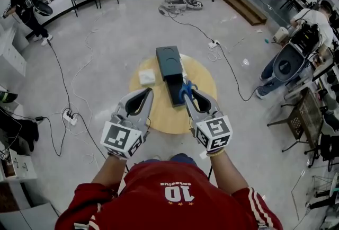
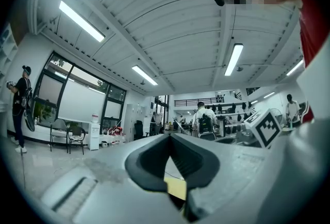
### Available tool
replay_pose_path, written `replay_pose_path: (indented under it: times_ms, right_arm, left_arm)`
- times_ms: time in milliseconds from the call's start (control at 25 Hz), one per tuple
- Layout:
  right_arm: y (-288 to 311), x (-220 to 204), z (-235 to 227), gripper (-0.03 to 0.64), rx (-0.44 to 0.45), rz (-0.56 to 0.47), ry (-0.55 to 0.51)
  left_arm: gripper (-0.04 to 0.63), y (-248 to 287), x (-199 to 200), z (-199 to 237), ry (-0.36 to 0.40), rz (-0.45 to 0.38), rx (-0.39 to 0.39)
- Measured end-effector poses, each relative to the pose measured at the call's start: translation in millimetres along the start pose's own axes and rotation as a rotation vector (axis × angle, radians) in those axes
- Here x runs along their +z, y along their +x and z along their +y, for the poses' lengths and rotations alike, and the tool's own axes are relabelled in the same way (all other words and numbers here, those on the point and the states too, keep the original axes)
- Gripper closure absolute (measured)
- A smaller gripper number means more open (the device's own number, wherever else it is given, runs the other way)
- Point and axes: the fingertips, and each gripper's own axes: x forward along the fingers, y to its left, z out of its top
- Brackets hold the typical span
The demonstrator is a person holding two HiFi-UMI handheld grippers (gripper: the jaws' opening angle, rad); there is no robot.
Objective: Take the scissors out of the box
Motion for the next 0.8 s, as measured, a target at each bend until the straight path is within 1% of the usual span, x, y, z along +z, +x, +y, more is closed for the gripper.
replay_pose_path:
  times_ms: [160,280,480,600,800]
  right_arm:
    - [-21,21,5,0.531,-0.011,-0.065,0.010]
    - [-43,34,7,0.531,-0.012,-0.108,0.009]
    - [-101,48,6,0.531,-0.030,-0.168,0.014]
    - [-135,45,10,0.531,-0.046,-0.183,0.022]
    - [-194,27,26,0.532,-0.072,-0.198,0.025]
  left_arm:
    - [0.592,-4,7,-13,0.012,-0.008,-0.001]
    - [0.592,-10,11,-23,0.021,-0.013,0.014]
    - [0.592,-28,19,-55,0.036,-0.020,0.038]
    - [0.592,-44,17,-78,0.043,-0.010,0.047]
    - [0.592,-80,10,-123,0.044,0.004,0.059]
